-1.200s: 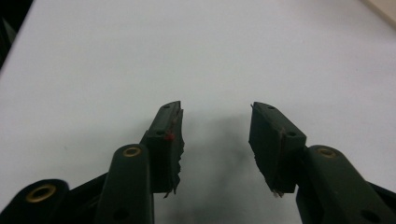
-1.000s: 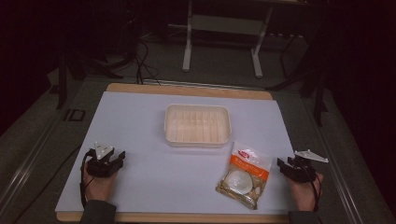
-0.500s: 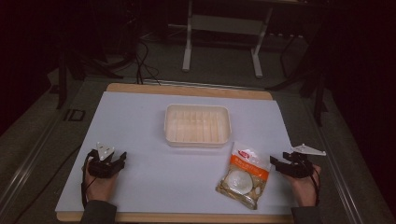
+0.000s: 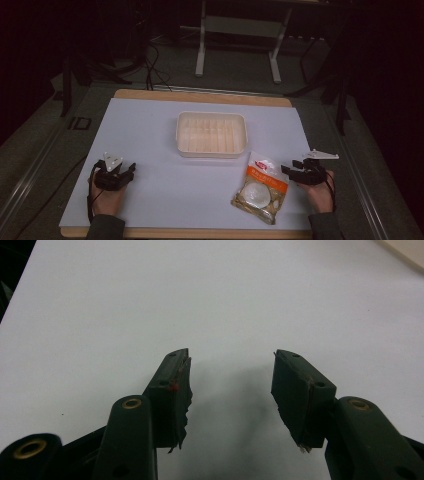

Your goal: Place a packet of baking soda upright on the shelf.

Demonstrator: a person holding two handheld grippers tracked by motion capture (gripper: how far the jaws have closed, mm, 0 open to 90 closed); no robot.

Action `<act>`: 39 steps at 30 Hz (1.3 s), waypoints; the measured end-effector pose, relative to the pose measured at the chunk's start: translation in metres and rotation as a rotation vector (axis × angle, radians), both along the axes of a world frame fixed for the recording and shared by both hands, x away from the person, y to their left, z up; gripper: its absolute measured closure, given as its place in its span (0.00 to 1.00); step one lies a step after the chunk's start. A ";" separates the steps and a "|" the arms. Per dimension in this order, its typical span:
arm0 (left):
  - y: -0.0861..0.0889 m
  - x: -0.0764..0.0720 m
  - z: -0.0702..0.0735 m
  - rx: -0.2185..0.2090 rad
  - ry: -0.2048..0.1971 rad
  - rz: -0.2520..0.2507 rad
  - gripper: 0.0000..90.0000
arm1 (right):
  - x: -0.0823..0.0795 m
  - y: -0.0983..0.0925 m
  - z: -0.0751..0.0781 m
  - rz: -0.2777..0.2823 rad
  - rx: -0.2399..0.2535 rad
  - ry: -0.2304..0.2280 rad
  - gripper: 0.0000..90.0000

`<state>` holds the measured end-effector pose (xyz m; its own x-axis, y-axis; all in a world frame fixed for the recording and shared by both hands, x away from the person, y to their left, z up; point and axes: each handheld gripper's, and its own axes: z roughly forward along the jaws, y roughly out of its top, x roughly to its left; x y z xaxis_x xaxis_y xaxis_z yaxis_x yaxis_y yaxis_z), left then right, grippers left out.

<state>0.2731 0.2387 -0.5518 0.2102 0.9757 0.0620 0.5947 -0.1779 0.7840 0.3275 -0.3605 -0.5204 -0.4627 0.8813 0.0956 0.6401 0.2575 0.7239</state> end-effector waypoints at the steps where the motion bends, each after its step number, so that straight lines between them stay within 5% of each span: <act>1: 0.000 0.000 0.000 0.001 0.001 0.000 0.55 | 0.002 0.001 0.000 0.011 0.001 0.002 0.45; 23: -0.002 0.000 0.000 0.016 0.003 -0.010 0.55 | 0.047 0.037 -0.004 0.108 0.018 0.060 0.41; 39: -0.003 0.000 0.000 0.025 0.006 -0.012 0.55 | 0.045 0.040 -0.017 0.182 0.017 0.114 0.47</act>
